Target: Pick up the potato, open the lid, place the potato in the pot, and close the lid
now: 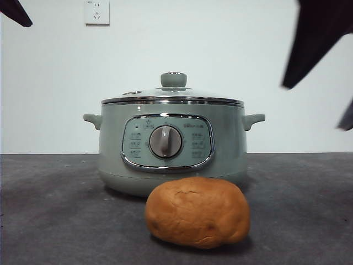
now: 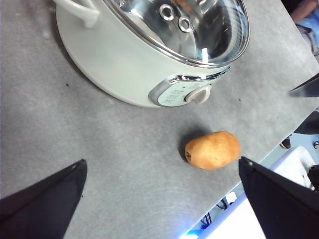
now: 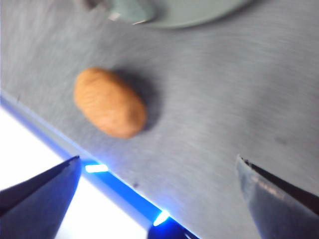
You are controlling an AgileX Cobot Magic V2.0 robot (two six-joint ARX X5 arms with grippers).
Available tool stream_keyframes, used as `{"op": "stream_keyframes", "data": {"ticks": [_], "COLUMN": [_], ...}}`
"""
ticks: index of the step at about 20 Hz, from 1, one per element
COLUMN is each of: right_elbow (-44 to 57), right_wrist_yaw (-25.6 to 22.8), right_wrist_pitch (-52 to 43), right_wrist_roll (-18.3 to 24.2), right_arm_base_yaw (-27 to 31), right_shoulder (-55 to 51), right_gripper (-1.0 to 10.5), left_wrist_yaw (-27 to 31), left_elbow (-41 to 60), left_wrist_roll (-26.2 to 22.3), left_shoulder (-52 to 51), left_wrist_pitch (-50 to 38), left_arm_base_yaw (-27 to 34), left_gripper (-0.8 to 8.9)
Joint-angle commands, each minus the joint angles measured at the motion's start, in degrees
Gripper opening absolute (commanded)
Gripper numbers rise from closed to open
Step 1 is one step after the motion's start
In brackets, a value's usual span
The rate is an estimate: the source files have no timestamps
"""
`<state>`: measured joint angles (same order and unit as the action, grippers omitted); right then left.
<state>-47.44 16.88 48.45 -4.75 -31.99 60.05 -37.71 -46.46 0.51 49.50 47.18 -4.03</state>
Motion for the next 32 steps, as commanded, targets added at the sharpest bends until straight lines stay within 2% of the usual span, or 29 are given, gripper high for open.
{"op": "stream_keyframes", "data": {"ticks": [1,4,8,11,17,18,22,26,29,32], "right_elbow": [-0.26,-0.28,-0.28,-0.28,-0.28,-0.28,-0.28,-0.35,-1.44,-4.96], "right_wrist_yaw": [-2.67,-6.38,-11.1,-14.4,-14.32,-14.29,-14.1,-14.23,-14.67,-22.21], "right_wrist_pitch": [-3.04,-7.72,-14.25,-17.62,-22.69,-23.26,-24.24,-23.12,-16.57,-4.57], "right_wrist_roll": [-1.27,-1.05,-0.07,1.53,2.01,2.01,2.03,0.83,0.42,-1.33], "right_arm_base_yaw": [-6.47,-13.97,-20.26,-22.64,-23.21,-23.21,-23.17,-23.1,-23.08,-23.08], "right_shoulder": [3.52,8.48,14.71,18.84,25.51,26.23,27.93,25.44,19.65,12.61], "right_gripper": [6.0,6.0,6.0,6.0,5.9,5.5,-0.3,-0.1,-0.1,0.0], "left_wrist_yaw": [-0.24,-0.24,-0.22,-0.22,-0.22,-0.22,-0.24,-0.2,1.44,4.72], "left_elbow": [-0.15,-0.15,-0.15,-0.15,-0.15,-0.15,-0.15,-1.44,-5.31,-10.8], "left_wrist_roll": [-0.96,-0.98,-1.07,-1.07,-1.09,-1.09,-1.03,1.14,1.38,1.16], "left_shoulder": [0.02,0.02,0.02,0.02,0.02,0.02,0.02,1.53,5.75,11.37], "left_wrist_pitch": [0.13,0.76,1.46,1.55,1.64,1.64,0.68,-3.34,-3.78,-4.72], "left_arm_base_yaw": [-0.2,-0.2,-0.2,-0.2,-0.2,-0.2,-0.52,-3.15,-6.54,-10.82], "left_gripper": [5.98,5.98,5.98,5.98,5.97,5.97,5.97,5.97,5.97,5.97]}}
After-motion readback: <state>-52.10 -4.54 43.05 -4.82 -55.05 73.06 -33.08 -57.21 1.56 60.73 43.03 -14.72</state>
